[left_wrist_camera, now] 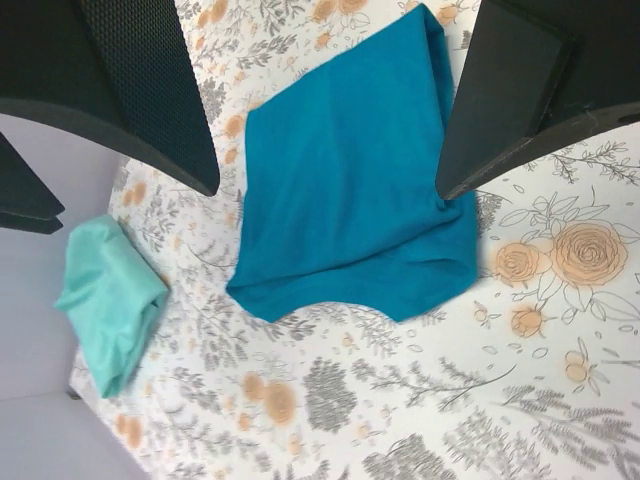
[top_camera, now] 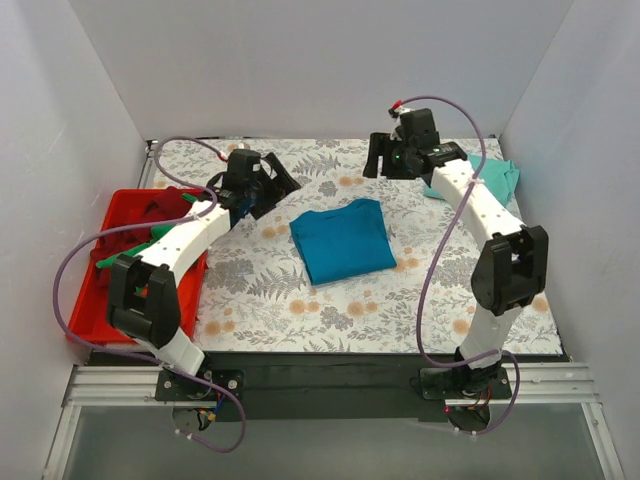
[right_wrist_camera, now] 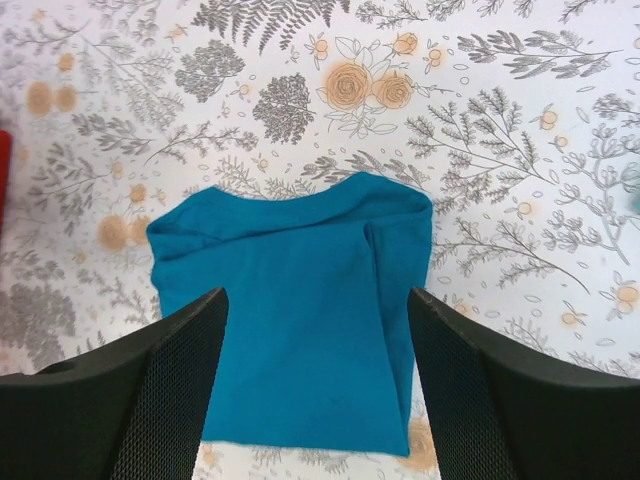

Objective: Fold and stack the t-shirts
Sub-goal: Fold the tshirt, then neatly place the folded tshirt to the corner

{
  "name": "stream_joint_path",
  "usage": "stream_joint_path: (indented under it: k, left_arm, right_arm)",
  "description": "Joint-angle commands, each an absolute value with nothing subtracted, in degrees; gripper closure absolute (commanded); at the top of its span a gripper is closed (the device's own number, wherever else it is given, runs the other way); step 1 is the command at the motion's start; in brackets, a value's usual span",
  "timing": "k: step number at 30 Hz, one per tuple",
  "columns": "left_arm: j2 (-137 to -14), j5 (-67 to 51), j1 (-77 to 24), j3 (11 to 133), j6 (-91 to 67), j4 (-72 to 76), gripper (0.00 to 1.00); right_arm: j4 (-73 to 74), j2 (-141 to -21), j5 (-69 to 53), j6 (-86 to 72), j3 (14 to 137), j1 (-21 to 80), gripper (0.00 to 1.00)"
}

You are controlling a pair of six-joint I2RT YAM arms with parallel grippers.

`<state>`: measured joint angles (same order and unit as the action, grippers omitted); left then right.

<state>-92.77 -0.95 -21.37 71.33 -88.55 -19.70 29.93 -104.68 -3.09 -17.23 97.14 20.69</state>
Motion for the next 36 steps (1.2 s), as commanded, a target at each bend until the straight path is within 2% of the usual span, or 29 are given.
stream_joint_path:
  k: [1,9,15,24,27,33,36]
  left_arm:
    - [-87.46,0.44,-21.71,72.69,-83.59,-23.81,0.11]
    - [-81.83,-2.98,-22.06,59.17,-83.32,-21.72,0.14]
    - [-82.44,-5.10,-23.20,52.74,-83.76,-19.08,0.17]
    - [-87.61,-7.29,-25.31,52.64,-85.16,-15.12,0.24]
    - [-91.04,-7.29,-26.01,54.66,-85.60,-14.85,0.33]
    - [-95.45,-7.03,-26.63,56.25,-85.78,-14.85,0.37]
    - [-97.29,-7.12,-26.89,57.30,-85.08,-14.59,0.45]
  right_arm:
    - [28.75,-97.66,-10.45,-13.45,94.85,18.37,0.21]
    - [22.60,-88.43,-19.23,-8.09,74.48,13.81,0.21]
    - [14.96,-87.45,-30.82,-8.09,64.26,9.32,0.21]
    - [11.52,-94.47,-35.85,-7.03,61.08,7.30,0.21]
    - [10.64,-96.49,-37.17,-6.42,61.17,6.95,0.21]
    - [9.93,-100.98,-39.02,-5.10,62.22,6.50,0.21]
    - [9.76,-103.35,-39.02,-4.57,62.49,6.42,0.21]
